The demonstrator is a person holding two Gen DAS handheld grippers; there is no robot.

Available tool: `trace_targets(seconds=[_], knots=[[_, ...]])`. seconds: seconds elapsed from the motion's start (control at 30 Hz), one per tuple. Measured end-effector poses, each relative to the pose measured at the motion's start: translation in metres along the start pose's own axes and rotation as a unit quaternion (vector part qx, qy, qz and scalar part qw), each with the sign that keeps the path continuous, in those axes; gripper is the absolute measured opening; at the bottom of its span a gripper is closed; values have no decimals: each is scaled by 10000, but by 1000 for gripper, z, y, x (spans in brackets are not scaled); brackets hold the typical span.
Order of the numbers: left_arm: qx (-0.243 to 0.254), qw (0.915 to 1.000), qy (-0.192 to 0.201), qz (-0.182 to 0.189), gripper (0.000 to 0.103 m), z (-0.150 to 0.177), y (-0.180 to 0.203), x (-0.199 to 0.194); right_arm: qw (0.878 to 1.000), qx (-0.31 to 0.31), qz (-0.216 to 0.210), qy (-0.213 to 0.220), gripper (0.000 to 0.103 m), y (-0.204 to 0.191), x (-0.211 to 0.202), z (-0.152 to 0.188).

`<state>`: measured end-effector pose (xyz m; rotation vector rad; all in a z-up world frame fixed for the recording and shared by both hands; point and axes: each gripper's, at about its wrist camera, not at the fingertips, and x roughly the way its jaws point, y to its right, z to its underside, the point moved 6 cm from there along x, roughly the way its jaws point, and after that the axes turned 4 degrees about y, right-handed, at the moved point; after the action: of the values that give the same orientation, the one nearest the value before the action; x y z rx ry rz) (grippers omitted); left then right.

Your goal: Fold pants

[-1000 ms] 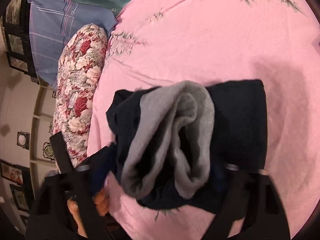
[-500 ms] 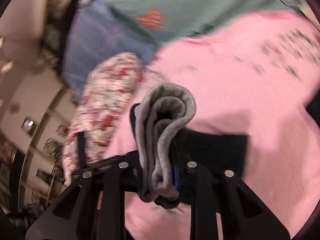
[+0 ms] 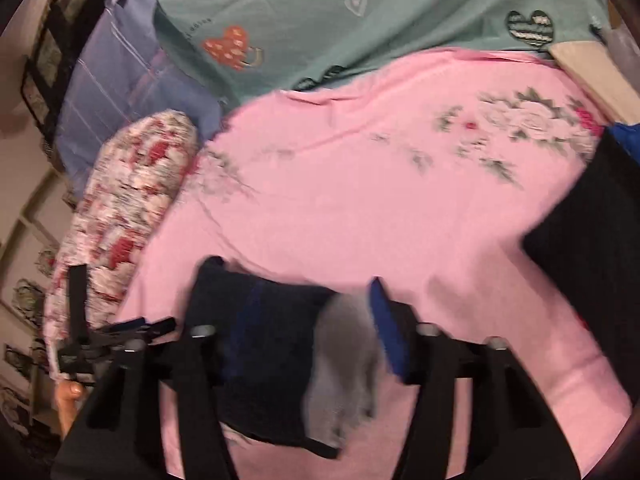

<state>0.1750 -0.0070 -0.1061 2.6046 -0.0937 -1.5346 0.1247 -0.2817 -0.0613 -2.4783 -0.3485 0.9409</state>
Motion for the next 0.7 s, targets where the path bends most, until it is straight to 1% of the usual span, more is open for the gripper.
trace_targets(seconds=[0.03, 0.07, 0.17, 0.2, 0.23, 0.27, 0.3, 0.33, 0.37, 0.4, 0.43, 0.47, 0.5, 0.53, 0.57, 0.6, 0.63, 0.67, 0.7], knots=[[-10, 10000, 1, 10, 101, -2, 4, 2, 9997, 63, -250, -32, 24, -9, 7, -2], [-20, 10000, 17, 8, 101, -5, 9, 4, 9990, 67, -416, -149, 21, -16, 18, -3], [-69, 9996, 141, 214, 101, -23, 26, 11, 9970, -30, -403, -655, 20, -27, 50, 6], [-12, 9994, 70, 352, 101, -30, 33, 24, 9953, -126, -330, -896, 20, -29, 63, 13], [64, 9994, -120, 315, 101, -34, 36, 38, 9948, -272, -77, -976, 12, -25, 71, 18], [57, 9992, -366, 162, 101, -35, 34, 53, 9946, -434, 288, -903, 3, -18, 75, 19], [-205, 9979, -559, 245, 101, -36, 30, 64, 9937, -548, 662, -716, 1, -7, 76, 16], [-380, 9974, -557, 255, 101, -37, 28, 64, 9941, -452, 796, -575, 1, 4, 75, 14], [-376, 9976, -537, 202, 101, -38, 28, 60, 9945, -255, 900, -466, 0, 15, 72, 11], [-286, 9983, -486, 122, 101, -38, 30, 53, 9958, 6, 789, -465, 0, 22, 69, 11], [-247, 9988, -425, 68, 101, -38, 30, 45, 9967, 132, 656, -468, 0, 22, 64, 12], [-254, 9991, -340, 72, 101, -38, 30, 36, 9975, 74, 571, -413, 5, 17, 57, 12], [-295, 9992, -192, 169, 101, -39, 31, 25, 9979, -104, 550, -314, 8, 10, 45, 13], [-318, 9992, -101, 218, 101, -39, 31, 20, 9982, -218, 494, -241, 16, 2, 38, 14], [-314, 9993, -39, 186, 101, -38, 29, 18, 9990, -317, 271, -165, 23, -8, 28, 18], [-246, 9997, 3, -13, 101, -38, 27, 21, 9992, -354, 69, -166, 23, -14, 25, 21], [-129, 9990, -53, -430, 101, -35, 21, 32, 9985, -419, -133, -317, 23, -20, 27, 30], [-98, 9977, -157, -659, 101, -32, 14, 39, 9975, -498, -17, -507, 23, -19, 32, 39], [-150, 9974, -277, -641, 101, -25, 8, 45, 9965, -528, 201, -609, 21, -11, 39, 46]])
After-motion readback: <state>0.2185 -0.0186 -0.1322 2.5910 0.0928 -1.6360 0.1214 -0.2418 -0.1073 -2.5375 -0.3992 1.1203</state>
